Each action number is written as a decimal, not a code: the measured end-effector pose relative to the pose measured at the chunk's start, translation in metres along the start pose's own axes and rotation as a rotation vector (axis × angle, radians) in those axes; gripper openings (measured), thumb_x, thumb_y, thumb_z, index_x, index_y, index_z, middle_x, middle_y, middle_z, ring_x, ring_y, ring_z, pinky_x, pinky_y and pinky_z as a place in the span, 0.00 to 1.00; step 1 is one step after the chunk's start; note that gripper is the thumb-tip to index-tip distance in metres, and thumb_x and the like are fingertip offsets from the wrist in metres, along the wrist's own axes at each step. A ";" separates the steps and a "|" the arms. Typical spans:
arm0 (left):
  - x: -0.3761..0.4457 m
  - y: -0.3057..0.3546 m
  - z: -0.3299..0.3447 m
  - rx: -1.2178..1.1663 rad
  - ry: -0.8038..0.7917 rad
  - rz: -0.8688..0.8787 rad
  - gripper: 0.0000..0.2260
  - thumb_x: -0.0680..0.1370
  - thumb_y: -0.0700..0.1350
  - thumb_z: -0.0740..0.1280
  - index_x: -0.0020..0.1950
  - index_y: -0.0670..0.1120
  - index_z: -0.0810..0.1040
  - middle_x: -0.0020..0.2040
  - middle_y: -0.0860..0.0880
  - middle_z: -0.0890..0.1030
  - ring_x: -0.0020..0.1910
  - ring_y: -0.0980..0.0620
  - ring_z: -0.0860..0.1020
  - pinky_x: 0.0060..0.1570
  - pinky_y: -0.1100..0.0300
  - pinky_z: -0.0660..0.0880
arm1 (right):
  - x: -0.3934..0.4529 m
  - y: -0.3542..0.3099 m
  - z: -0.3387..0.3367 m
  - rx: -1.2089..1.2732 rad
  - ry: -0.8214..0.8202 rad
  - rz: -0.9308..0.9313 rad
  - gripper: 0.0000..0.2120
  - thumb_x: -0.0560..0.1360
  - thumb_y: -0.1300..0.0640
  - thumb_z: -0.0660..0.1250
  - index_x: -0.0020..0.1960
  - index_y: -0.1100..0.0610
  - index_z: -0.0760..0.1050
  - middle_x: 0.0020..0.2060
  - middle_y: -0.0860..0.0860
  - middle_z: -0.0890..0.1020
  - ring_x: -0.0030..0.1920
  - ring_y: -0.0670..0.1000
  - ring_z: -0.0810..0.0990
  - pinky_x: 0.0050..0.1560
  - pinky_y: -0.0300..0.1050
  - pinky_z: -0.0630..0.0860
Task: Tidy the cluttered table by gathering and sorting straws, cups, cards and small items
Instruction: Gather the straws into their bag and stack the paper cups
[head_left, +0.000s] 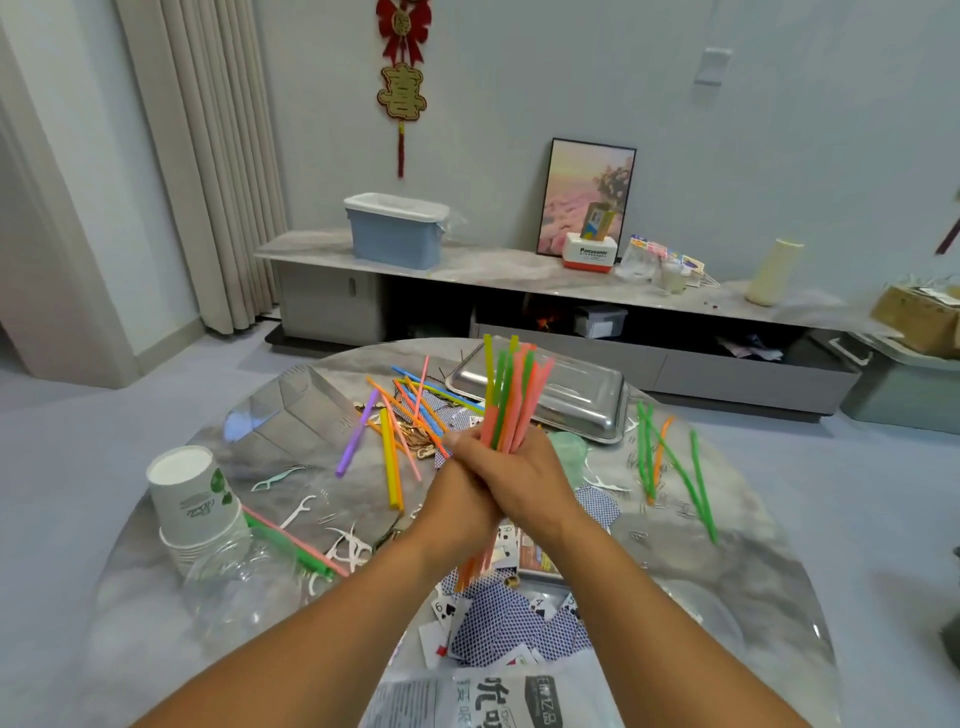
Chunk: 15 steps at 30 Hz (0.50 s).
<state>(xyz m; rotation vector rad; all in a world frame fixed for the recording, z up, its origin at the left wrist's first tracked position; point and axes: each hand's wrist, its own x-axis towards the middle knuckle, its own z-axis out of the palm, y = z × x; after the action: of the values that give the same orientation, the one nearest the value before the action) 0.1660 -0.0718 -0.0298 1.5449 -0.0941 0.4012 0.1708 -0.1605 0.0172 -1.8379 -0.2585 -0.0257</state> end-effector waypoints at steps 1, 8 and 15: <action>-0.007 -0.001 0.000 0.076 -0.129 0.008 0.15 0.81 0.37 0.61 0.41 0.44 0.86 0.31 0.53 0.82 0.37 0.56 0.82 0.35 0.67 0.77 | -0.001 -0.003 -0.001 0.024 0.036 0.006 0.10 0.73 0.47 0.76 0.40 0.54 0.84 0.31 0.48 0.83 0.35 0.46 0.82 0.42 0.47 0.80; -0.022 0.001 -0.010 0.110 -0.324 -0.192 0.04 0.80 0.42 0.70 0.53 0.44 0.77 0.38 0.49 0.76 0.38 0.51 0.74 0.39 0.53 0.76 | -0.004 -0.032 -0.017 0.387 0.127 -0.050 0.10 0.73 0.51 0.75 0.38 0.55 0.82 0.32 0.54 0.85 0.41 0.53 0.87 0.45 0.47 0.83; -0.046 0.032 -0.007 0.252 -0.574 -0.256 0.40 0.67 0.54 0.82 0.72 0.49 0.67 0.61 0.54 0.79 0.61 0.56 0.77 0.63 0.54 0.74 | -0.030 -0.028 -0.038 0.414 0.175 0.024 0.11 0.67 0.48 0.78 0.32 0.50 0.79 0.27 0.52 0.78 0.34 0.53 0.82 0.43 0.54 0.81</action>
<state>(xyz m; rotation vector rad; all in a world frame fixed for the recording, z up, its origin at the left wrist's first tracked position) 0.1124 -0.0744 -0.0141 1.8576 -0.2963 -0.2517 0.1404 -0.1945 0.0503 -1.4164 -0.1075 -0.1078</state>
